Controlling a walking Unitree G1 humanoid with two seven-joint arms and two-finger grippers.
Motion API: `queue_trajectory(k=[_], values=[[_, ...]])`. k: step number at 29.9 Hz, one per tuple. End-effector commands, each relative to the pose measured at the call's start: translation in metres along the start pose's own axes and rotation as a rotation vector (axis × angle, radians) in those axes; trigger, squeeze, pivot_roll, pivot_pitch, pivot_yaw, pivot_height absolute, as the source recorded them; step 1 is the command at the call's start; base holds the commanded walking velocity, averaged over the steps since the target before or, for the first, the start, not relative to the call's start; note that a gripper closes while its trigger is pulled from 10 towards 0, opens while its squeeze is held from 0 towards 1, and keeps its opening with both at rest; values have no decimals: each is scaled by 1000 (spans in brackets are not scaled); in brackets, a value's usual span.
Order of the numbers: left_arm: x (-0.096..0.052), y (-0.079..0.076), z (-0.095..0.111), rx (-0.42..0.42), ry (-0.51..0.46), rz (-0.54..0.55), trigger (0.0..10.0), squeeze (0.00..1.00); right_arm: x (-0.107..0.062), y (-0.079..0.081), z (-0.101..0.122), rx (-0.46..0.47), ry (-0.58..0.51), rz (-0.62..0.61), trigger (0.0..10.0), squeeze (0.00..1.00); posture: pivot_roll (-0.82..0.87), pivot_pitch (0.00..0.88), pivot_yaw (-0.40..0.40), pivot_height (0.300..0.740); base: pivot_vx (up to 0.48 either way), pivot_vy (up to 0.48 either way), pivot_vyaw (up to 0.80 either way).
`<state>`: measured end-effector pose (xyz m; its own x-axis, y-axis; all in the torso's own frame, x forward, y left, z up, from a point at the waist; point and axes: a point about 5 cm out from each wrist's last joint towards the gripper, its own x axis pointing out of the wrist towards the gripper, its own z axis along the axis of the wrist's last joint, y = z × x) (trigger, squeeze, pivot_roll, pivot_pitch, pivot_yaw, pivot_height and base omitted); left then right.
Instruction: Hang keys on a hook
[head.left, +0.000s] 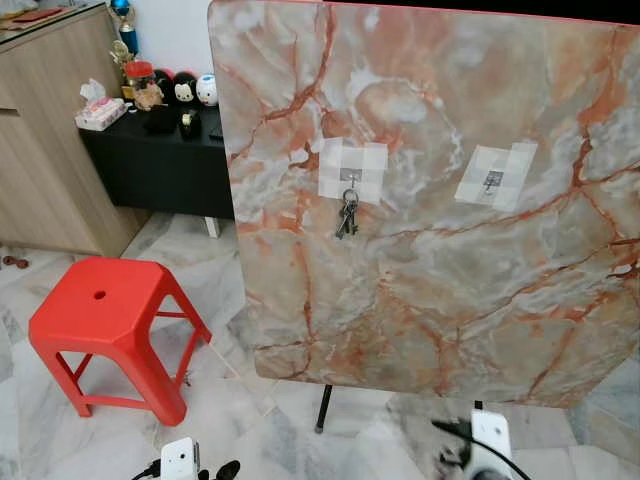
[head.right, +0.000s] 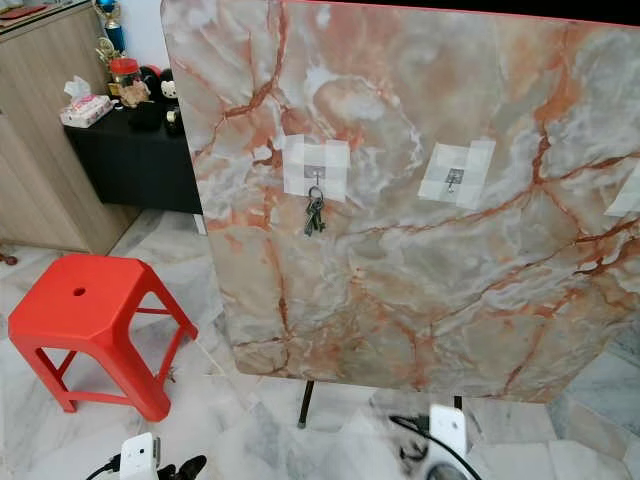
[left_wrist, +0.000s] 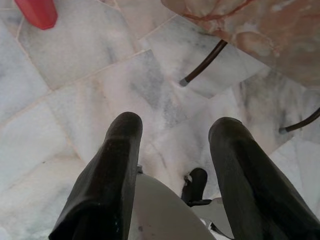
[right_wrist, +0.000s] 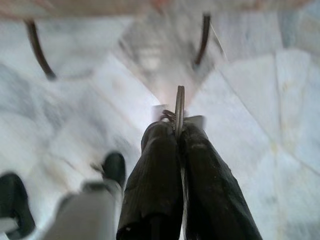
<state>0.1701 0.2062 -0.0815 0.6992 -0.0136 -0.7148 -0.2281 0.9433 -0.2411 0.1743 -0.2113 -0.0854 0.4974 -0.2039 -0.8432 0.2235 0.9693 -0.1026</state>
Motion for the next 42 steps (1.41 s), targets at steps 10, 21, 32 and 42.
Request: queue_trajectory(k=[10,21,32,42], values=[[-4,10,-6,28,29,46,10000,0,-1,-1,-13,4,38,16,10000,0,109,0,-64,740,137,0,0],[-4,11,-5,40,32,50,10000,0,0,6,1,-17,3,31,10000,0,110,0,-59,740,310,0,0],[-4,11,-5,60,33,50,10000,0,0,14,7,-19,-22,51,10000,0,113,0,-58,740,202,0,0],[-4,9,-6,60,37,33,10000,0,1,12,16,-13,-58,8,10000,0,114,0,-62,740,0,0,0]])
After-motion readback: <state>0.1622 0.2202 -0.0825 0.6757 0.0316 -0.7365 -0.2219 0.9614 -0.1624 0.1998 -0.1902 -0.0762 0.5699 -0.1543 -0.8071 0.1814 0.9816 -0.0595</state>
